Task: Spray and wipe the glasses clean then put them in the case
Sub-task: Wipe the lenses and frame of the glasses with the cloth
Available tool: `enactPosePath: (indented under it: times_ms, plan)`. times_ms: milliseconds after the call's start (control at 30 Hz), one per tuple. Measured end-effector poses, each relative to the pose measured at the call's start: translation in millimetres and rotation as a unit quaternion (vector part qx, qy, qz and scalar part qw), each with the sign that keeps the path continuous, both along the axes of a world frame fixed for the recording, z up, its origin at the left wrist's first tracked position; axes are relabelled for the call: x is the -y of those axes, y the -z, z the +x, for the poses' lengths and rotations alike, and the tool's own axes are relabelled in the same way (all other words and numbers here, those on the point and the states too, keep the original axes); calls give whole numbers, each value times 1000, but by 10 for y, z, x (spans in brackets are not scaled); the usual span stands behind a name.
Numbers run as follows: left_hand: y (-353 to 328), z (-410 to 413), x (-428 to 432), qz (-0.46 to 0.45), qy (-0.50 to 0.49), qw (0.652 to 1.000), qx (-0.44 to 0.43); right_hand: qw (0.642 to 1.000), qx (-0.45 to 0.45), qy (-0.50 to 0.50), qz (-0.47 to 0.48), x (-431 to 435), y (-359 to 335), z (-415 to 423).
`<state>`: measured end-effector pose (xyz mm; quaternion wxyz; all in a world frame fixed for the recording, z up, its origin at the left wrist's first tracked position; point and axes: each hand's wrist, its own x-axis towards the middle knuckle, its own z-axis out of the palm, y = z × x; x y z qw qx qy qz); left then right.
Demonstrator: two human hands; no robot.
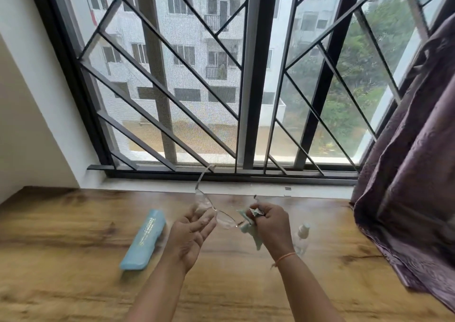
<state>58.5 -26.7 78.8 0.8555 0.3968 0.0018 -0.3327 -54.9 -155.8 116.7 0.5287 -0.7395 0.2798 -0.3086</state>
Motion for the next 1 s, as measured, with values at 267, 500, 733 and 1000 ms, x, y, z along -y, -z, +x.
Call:
enactPosePath:
  times_ms: [267, 500, 733, 1000]
  plan:
    - [-27, 248, -168, 198, -42, 944, 262, 996, -32, -18, -77, 75, -22, -64]
    - [-8, 264, -215, 344, -87, 803, 480, 996, -36, -2, -84, 219, -55, -81]
    - [210, 159, -179, 338, -114, 800, 483, 981, 40, 102, 158, 204, 60, -17]
    - [311, 93, -121, 338, -175, 777, 502, 861, 113, 89, 487, -42, 13, -97]
